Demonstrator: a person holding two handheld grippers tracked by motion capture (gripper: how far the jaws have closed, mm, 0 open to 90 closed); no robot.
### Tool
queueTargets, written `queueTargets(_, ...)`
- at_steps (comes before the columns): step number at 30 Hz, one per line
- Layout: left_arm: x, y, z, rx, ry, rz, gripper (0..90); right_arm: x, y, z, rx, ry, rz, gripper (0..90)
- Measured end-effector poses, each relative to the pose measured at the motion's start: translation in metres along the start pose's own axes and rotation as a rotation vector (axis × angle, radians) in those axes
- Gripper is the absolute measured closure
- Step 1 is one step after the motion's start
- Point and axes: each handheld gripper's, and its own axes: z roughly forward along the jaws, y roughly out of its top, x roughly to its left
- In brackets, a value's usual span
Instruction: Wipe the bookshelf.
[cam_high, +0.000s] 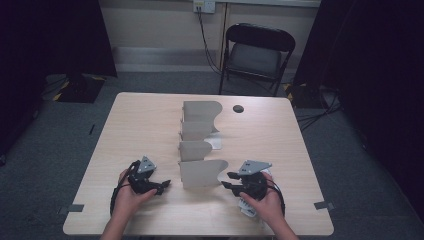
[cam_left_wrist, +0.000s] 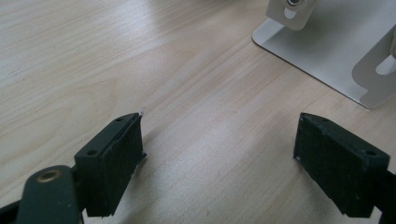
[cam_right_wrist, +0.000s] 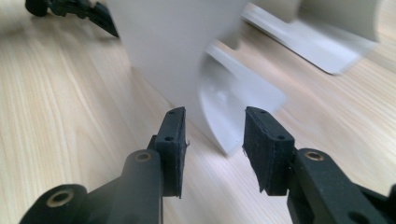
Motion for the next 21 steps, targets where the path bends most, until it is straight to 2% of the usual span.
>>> queueTargets(4, 0.0, 0.0, 0.0, 0.0, 0.001, 0.001, 15.6, -0.011, -0.003, -0.012, -0.001, -0.032, 0.008, 59.6)
queueTargets(9, 0.0, 0.0, 0.0, -0.001, 0.002, -0.001, 15.6, -0.021, 0.004, -0.019, -0.02, -0.038, 0.02, 59.9)
queueTargets(15, 0.0, 0.0, 0.0, 0.0, 0.0, -0.003, 15.6, -0.016, 0.018, -0.015, -0.033, -0.02, -0.013, 59.9)
queueTargets(17, 0.0, 0.0, 0.0, 0.0, 0.001, -0.001, 15.6, -0.016, 0.021, -0.012, -0.032, -0.024, -0.013, 60.0)
queueTargets(21, 0.0, 0.0, 0.0, 0.0, 0.002, -0.001, 15.6, -0.018, 0.025, -0.009, -0.04, -0.004, -0.004, 60.2)
